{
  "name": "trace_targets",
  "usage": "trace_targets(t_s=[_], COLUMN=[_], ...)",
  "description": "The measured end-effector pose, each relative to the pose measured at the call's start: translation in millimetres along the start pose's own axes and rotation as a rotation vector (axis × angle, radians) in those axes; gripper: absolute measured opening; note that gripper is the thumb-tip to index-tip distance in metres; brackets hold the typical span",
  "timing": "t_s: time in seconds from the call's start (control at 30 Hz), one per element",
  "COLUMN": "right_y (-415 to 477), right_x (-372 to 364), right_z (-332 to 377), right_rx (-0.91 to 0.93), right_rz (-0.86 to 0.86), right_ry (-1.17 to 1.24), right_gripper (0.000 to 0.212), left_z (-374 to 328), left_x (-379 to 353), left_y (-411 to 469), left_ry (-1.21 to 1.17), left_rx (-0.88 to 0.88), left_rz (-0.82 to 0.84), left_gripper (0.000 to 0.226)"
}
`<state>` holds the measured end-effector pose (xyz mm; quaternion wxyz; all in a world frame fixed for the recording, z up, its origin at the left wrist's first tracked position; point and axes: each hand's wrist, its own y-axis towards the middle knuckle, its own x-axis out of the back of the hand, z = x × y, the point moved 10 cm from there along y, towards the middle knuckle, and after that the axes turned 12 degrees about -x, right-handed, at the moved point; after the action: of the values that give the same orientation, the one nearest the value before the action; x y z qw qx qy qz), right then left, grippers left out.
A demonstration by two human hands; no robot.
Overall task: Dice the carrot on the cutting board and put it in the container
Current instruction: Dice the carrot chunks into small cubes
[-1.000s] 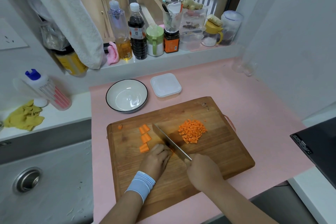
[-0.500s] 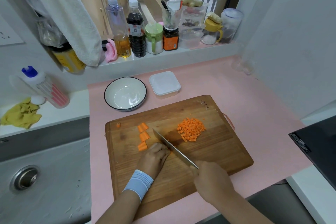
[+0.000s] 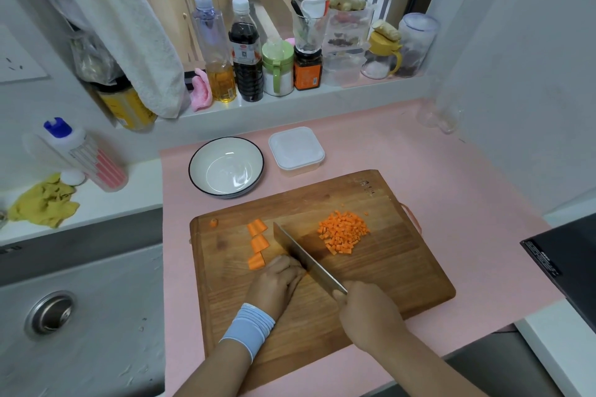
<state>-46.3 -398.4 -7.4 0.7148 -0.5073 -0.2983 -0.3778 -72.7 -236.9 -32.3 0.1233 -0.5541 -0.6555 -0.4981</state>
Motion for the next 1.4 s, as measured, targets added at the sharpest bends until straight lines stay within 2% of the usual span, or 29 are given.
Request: trace_targets(t_s=[0.1, 0.23, 0.43, 0.5, 0.6, 0.63, 0.77, 0.87, 1.07, 1.2, 1.3, 1.4], right_y=[5.7, 18.3, 37.8, 39.5, 40.0, 41.3, 46.0, 48.1, 56.4, 59.1, 57.4, 59.1], right_x=[4.5, 14.3, 38.4, 40.9, 44.0, 44.6, 48.7, 55.3, 73.4, 79.0, 80.1, 82.5], right_z=[-6.0, -19.4, -36.8, -38.4, -36.5, -35.5, -29.1, -26.5, -31.2, -31.6, -30.7, -34.5], right_rx=[-0.021, -0.058, -0.093, -0.081, -0.054, -0.046, -0.011, 0.012, 0.051, 0.077, 0.102, 0.131], right_rz=[0.037, 0.061, 0.040, 0.057, 0.072, 0.075, 0.062, 0.047, 0.010, 0.001, 0.006, -0.011], right_ry=[0.018, 0.061, 0.083, 0.104, 0.125, 0.133, 0.132, 0.130, 0.132, 0.128, 0.129, 0.102], right_gripper=[0.028, 0.031, 0.033, 0.033, 0.032, 0.031, 0.033, 0.033, 0.030, 0.028, 0.028, 0.030], left_z=[2.0, 7.3, 20.2, 27.7, 37.0, 37.5, 26.9, 20.2, 15.5, 7.2, 7.9, 13.8], left_x=[-3.5, -7.4, -30.3, -26.3, -1.6, 2.3, -16.0, -27.1, -33.8, -39.4, -41.9, -33.6], left_y=[-0.1, 7.9, 48.2, 53.1, 45.0, 39.9, 29.4, 42.7, 53.4, 49.6, 56.1, 56.0], left_ry=[0.008, 0.020, -0.124, -0.162, -0.058, -0.030, 0.111, 0.153, 0.061, 0.104, 0.124, 0.059], left_rx=[-0.006, 0.042, 0.273, 0.391, 0.491, 0.515, 0.544, 0.583, 0.718, 0.686, 0.700, 0.743], left_rz=[0.015, 0.029, 0.118, 0.076, -0.004, 0.025, 0.324, 0.370, 0.315, 0.396, 0.407, 0.309], left_gripper=[0.006, 0.008, 0.005, 0.008, 0.012, 0.011, 0.011, 0.011, 0.009, 0.022, 0.019, 0.015])
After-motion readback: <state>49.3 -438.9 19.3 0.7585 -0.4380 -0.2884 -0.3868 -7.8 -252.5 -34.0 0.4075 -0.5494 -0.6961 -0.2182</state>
